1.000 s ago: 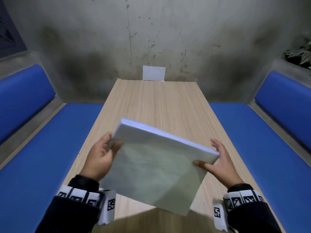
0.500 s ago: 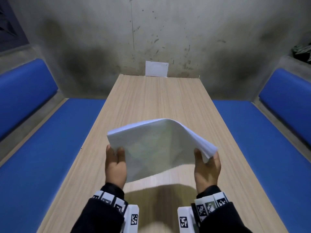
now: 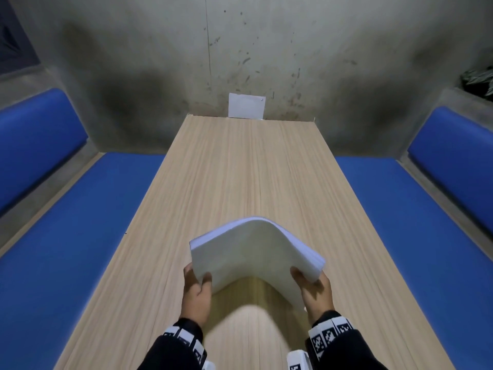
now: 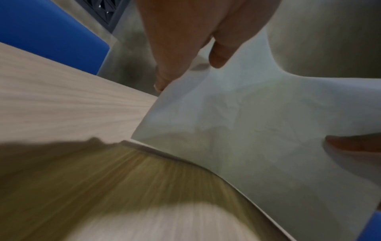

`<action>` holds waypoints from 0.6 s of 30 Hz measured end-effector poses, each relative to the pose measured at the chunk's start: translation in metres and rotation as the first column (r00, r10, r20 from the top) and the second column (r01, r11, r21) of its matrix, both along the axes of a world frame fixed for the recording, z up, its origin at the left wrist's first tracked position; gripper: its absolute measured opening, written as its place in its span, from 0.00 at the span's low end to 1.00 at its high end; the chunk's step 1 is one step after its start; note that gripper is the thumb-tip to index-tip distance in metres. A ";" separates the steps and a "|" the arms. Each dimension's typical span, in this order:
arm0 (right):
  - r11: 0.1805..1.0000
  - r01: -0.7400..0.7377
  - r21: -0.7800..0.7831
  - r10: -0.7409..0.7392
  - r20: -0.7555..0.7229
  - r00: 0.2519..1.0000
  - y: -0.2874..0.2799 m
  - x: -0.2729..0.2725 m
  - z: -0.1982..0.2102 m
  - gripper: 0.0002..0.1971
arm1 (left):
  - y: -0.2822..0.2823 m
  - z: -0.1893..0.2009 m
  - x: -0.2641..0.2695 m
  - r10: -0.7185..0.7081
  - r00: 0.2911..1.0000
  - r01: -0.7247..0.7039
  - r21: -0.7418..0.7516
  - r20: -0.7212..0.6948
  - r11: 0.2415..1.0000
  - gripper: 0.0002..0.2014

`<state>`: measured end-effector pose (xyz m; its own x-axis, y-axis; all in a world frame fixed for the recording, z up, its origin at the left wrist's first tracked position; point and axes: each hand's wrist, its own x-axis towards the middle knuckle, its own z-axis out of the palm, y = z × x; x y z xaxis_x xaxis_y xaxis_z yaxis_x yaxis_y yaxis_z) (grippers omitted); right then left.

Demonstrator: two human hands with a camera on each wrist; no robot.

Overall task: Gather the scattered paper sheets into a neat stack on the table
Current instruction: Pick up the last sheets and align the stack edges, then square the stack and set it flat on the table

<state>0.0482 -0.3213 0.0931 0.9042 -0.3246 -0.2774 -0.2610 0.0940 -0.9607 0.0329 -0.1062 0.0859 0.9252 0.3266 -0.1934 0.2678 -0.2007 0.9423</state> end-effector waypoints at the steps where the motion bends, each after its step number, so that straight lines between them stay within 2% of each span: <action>1: 1.000 0.003 -0.006 -0.003 0.000 1.000 -0.001 0.002 0.001 0.15 | -0.002 0.004 0.001 0.001 1.000 -0.001 -0.019 0.015 1.000 0.19; 4: 1.000 -0.002 -0.023 0.002 -0.010 1.000 -0.002 0.003 0.001 0.10 | -0.003 0.006 0.002 0.022 1.000 -0.021 -0.035 0.015 0.999 0.21; 8: 0.997 -0.050 -0.055 0.044 -0.108 0.993 -0.008 -0.002 -0.011 0.14 | 0.009 -0.012 0.003 -0.012 0.996 0.014 0.026 -0.087 1.000 0.25; 11: 0.996 -0.038 -0.081 0.028 -0.129 0.991 -0.013 0.003 -0.009 0.07 | 0.020 -0.012 0.007 -0.032 0.996 0.035 0.030 -0.084 0.999 0.24; 14: 0.993 -0.040 -0.114 0.031 -0.081 0.996 -0.017 0.007 -0.001 0.04 | 0.035 -0.002 0.014 0.028 0.999 -0.026 0.049 -0.039 0.998 0.27; 16: 0.976 -0.081 -0.202 0.085 0.010 0.996 -0.020 0.009 0.012 0.10 | 0.040 0.018 0.014 0.087 0.996 -0.089 0.184 0.020 0.979 0.39; 17: 0.953 -0.119 -0.278 0.139 0.050 0.989 -0.021 0.011 0.021 0.12 | 0.038 0.032 0.013 0.079 0.992 -0.102 0.258 0.099 0.961 0.43; 18: 0.920 -0.151 -0.362 0.199 0.098 0.975 -0.021 0.013 0.031 0.13 | 0.032 0.049 0.011 0.011 0.976 -0.088 0.353 0.215 0.931 0.44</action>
